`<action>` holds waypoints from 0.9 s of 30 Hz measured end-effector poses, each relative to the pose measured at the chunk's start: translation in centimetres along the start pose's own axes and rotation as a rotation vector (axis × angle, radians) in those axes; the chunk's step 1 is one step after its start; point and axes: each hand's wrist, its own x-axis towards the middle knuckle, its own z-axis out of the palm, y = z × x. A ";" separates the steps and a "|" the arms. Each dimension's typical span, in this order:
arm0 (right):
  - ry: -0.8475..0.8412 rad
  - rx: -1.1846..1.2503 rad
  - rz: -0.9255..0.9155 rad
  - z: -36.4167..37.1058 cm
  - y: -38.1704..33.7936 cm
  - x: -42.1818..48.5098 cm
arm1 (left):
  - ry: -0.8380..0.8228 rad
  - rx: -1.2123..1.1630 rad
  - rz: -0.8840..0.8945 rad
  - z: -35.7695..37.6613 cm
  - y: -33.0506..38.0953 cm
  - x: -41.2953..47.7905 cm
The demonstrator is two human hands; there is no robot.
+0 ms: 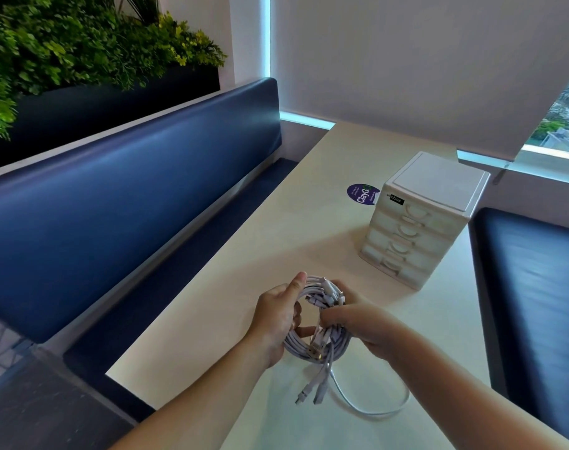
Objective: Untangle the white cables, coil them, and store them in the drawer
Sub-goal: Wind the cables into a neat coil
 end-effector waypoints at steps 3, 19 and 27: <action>0.081 -0.088 -0.023 0.1 -0.1 0.0 | -0.017 -0.014 0.003 0.3 0.1 0.0; 0.238 -0.299 -0.645 1.2 -2.1 -1.2 | 0.086 0.059 0.045 -1.1 -0.6 1.5; -0.108 -0.181 -0.577 -2.2 -5.9 -3.1 | 0.117 0.211 0.164 -2.8 -0.6 2.7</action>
